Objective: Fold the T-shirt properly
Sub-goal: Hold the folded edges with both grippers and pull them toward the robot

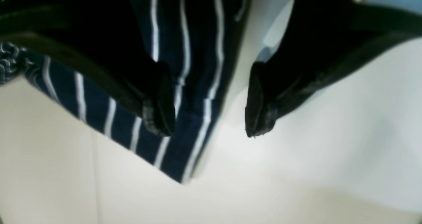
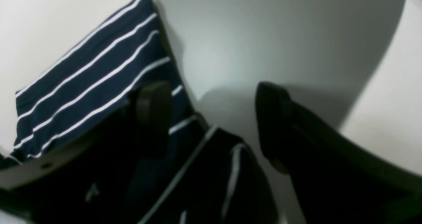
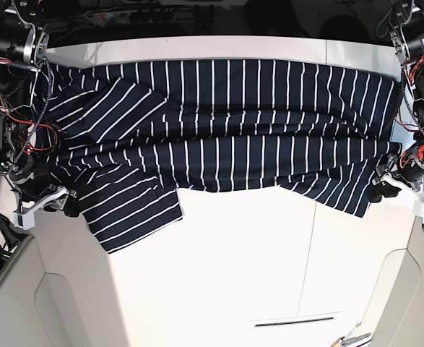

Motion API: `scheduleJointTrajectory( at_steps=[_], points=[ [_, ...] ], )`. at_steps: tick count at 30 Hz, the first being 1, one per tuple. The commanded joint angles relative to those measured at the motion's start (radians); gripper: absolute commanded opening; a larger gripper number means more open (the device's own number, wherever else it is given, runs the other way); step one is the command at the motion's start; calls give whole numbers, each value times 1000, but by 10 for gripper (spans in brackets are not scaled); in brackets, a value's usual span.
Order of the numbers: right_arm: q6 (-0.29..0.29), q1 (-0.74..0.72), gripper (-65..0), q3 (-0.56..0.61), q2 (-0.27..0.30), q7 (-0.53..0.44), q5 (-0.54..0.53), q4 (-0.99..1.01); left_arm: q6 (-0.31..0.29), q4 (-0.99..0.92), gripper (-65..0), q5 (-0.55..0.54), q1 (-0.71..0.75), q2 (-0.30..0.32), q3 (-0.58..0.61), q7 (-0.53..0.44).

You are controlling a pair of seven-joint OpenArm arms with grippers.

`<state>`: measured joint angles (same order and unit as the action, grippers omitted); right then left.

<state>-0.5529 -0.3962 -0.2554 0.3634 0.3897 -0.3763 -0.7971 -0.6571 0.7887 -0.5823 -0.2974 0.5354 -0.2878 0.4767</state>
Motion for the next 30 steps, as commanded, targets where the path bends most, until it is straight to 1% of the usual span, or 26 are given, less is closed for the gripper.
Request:
scheduleJointTrajectory(
  at_steps=[1,8,11,16,18,20,26,30],
  points=[
    [-5,-27,-254,-3,16,-23,-16,-14,0,8,-271,3,-21,24,5,-10],
    [-24,-27,-254,-3,11,-23,-54,-14,2,8,-271,-3,-21,24,116,-13],
    [-27,-27,-254,-3,-1,-23,-53,-14,2,8,-271,-3,-22,24,153,-40],
    [-27,-28,-254,-2,-23,-24,-54,-14,-1,8,-271,-3,-24,24,161,-39],
    [-28,-29,-254,-2,-35,-23,-53,-14,-25,8,-271,-4,-24,24,161,-38],
    [-29,-30,-254,-2,-49,-24,-53,-14,-36,8,-272,-5,-24,24,161,-31],
    [-31,-30,-254,3,-79,-23,-50,-14,-36,8,-272,-6,-25,24,161,-24],
    [-31,-30,-255,25,-87,-23,-50,-14,-41,8,-272,-25,-24,24,161,-23]
  ],
)
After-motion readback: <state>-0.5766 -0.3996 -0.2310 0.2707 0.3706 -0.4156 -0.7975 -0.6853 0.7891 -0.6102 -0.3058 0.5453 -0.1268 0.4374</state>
